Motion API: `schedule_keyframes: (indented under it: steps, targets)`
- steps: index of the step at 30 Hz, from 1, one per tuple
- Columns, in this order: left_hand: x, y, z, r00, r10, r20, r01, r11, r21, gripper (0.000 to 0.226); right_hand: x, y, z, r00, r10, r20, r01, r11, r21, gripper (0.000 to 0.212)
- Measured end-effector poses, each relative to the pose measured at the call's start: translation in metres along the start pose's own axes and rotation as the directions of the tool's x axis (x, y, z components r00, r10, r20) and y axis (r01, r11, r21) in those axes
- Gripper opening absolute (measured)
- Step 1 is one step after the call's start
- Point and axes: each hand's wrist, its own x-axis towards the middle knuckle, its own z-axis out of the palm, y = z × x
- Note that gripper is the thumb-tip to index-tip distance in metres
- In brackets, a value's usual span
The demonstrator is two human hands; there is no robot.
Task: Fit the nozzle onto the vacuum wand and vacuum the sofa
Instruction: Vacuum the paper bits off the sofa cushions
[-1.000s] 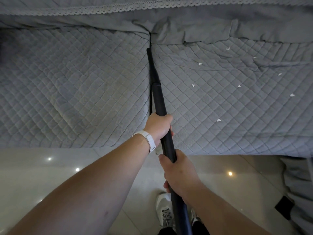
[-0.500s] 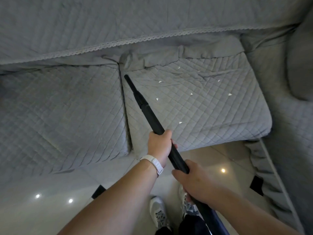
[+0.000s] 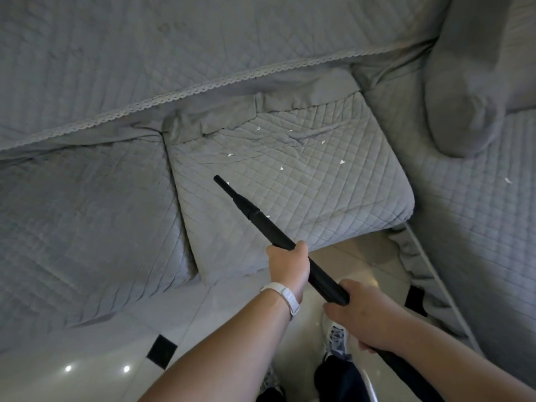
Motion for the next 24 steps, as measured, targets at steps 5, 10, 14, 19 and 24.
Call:
schedule_keyframes:
  steps: [5,10,14,19,24]
  targets:
    - [0.011,0.006,0.039,0.995,-0.085,-0.058,0.082,0.996,-0.039,0.038,0.023,0.017,-0.028,1.000,0.004,0.001,-0.004,0.992,-0.122,0.020]
    - [0.022,0.007,0.074,0.983,-0.144,-0.111,0.134,0.987,-0.089,0.044,0.050,0.035,-0.055,0.999,-0.018,0.034,0.024,0.982,-0.186,0.023]
    - [0.033,0.006,0.092,0.978,-0.157,-0.137,0.145,0.985,-0.095,0.044,0.070,0.044,-0.070,0.997,-0.043,0.057,0.054,0.976,-0.212,0.023]
    - [0.048,0.004,0.101,0.978,-0.127,-0.165,0.112,0.989,-0.097,0.042,0.087,0.051,-0.075,0.994,-0.070,0.086,0.089,0.967,-0.239,0.026]
    - [0.053,0.003,0.100,0.980,-0.091,-0.178,0.080,0.994,-0.068,0.042,0.093,0.052,-0.072,0.991,-0.101,0.093,0.119,0.972,-0.204,0.029]
